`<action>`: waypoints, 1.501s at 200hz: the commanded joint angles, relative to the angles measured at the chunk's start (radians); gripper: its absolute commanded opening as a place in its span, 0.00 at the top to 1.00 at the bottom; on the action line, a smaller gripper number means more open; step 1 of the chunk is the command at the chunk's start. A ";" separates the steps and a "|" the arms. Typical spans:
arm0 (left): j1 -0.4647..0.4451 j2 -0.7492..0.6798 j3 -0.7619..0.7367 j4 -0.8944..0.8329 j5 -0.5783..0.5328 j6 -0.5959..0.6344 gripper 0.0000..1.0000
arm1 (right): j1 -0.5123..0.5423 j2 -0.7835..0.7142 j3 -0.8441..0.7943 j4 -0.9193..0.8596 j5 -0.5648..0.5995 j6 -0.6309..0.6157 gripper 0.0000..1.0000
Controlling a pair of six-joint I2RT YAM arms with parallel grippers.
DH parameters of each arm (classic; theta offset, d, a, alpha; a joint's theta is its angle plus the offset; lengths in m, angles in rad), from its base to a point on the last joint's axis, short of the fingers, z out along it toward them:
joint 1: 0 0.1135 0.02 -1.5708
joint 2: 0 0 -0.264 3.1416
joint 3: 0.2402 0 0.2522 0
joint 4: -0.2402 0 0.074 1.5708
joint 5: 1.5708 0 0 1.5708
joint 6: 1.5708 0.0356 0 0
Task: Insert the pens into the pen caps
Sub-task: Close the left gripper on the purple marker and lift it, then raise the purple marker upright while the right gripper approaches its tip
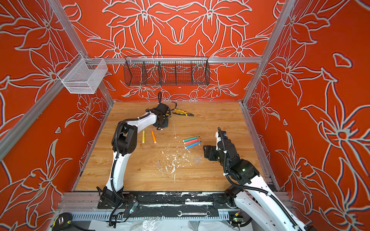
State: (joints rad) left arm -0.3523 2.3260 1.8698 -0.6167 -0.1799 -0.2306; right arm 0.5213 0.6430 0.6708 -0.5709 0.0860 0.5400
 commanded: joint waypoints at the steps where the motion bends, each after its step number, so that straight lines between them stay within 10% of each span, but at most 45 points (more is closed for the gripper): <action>1: 0.007 0.063 0.025 -0.088 0.026 0.001 0.99 | 0.005 -0.023 -0.012 0.057 -0.017 0.040 0.21; 200: -0.281 -0.824 -0.476 0.218 0.003 0.006 1.00 | 0.008 0.059 0.170 0.722 0.047 0.063 0.19; 253: -0.286 -0.993 -0.667 0.406 0.166 0.101 1.00 | 0.007 0.057 -0.050 0.937 -0.043 0.126 0.23; 300: -0.327 -1.158 -0.849 0.589 0.306 0.148 1.00 | 0.008 0.220 0.083 0.919 -0.272 0.152 0.27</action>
State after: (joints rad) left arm -0.6525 1.2453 1.0763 -0.1753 0.0280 -0.1295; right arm 0.5243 0.8047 0.6754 0.2890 -0.0494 0.6449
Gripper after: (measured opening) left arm 0.095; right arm 0.732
